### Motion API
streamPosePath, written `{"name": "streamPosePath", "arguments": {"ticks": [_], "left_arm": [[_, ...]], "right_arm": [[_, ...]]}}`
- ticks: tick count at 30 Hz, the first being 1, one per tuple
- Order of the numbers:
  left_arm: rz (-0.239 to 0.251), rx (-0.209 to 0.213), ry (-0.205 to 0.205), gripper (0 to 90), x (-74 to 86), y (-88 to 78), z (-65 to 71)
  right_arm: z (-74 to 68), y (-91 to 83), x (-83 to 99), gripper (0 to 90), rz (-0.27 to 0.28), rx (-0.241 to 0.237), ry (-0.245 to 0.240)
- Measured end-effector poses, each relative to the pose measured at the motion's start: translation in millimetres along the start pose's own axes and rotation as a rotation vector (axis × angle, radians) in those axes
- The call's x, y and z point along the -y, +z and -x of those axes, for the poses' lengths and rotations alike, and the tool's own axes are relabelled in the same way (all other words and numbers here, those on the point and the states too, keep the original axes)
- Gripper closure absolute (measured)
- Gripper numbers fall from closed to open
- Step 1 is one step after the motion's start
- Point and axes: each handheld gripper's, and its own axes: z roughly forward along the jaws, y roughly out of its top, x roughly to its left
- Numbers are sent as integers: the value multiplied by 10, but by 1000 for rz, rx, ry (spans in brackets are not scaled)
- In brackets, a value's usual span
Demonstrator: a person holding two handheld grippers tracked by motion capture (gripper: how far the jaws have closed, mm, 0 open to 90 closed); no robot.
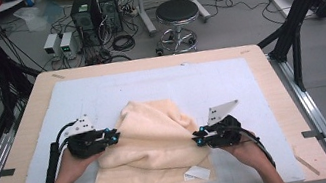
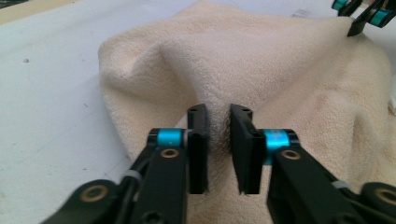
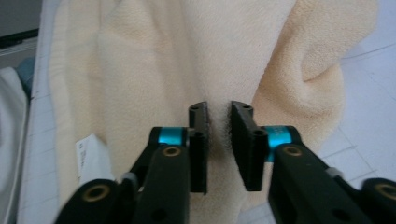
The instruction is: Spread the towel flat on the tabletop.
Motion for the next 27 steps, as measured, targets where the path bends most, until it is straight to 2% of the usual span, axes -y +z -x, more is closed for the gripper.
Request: {"name": "streamPosePath", "arguments": {"ticks": [1,5,8,11,15,19,22,25,27], "left_arm": [[6,6,6,670,2,-25,9],[57,30,11,620,3,-157,42],[94,42,15,565,-17,-251,99],[111,78,54,552,-3,-335,222],[97,122,92,543,100,-398,413],[54,148,127,514,293,-435,598],[21,174,138,513,421,-459,698],[-32,185,178,525,504,-464,737],[-60,199,173,532,560,-443,741]], "right_arm": [[-2,-4,-5,688,9,10,0],[-27,-107,-24,682,89,-3,-5],[-61,-185,-35,641,121,1,-4],[-166,-241,-54,612,151,-6,-30],[-338,-217,-54,585,161,-40,-58],[-554,-106,21,565,122,-95,-89],[-669,-45,96,554,94,-140,-103],[-747,9,167,554,60,-164,-125],[-766,49,213,557,37,-171,-132]]}}
